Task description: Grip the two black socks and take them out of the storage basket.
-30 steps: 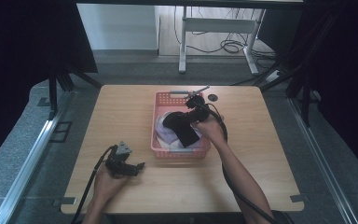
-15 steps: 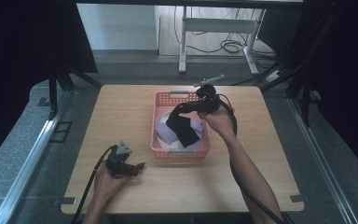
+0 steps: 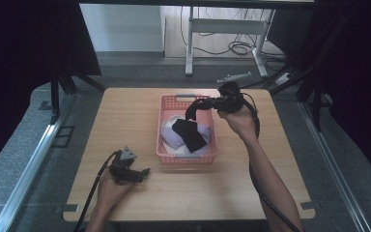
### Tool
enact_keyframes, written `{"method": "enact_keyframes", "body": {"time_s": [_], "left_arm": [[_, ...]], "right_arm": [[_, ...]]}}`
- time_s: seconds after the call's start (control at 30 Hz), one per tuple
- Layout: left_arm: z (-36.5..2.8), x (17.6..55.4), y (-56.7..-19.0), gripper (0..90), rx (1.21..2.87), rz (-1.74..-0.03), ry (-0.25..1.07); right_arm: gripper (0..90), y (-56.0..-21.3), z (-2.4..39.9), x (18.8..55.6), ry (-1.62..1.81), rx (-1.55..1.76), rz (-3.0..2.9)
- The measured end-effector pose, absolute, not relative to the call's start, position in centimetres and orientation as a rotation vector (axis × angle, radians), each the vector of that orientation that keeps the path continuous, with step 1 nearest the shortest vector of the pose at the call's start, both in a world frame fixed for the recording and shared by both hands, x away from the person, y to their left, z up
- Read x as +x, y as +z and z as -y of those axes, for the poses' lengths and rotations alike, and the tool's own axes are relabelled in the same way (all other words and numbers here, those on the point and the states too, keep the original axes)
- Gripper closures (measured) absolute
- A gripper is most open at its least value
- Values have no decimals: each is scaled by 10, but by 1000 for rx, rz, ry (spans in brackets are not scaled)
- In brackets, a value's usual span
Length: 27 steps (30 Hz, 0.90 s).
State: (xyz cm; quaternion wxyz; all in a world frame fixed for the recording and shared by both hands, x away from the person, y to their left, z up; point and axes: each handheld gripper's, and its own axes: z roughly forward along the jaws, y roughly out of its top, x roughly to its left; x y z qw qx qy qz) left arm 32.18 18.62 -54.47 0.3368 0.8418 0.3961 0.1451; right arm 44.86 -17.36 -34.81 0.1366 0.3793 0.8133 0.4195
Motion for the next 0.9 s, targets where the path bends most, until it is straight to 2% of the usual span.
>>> {"method": "enact_keyframes", "body": {"time_s": [0.57,0.9], "left_arm": [[-186,322,-545,125,2191,-1034,378],[-186,322,-545,126,2194,-1034,376]], "right_arm": [[866,-343,239,439,1159,1228,-2201],[865,-358,280,430,1118,1306,-2127]]}}
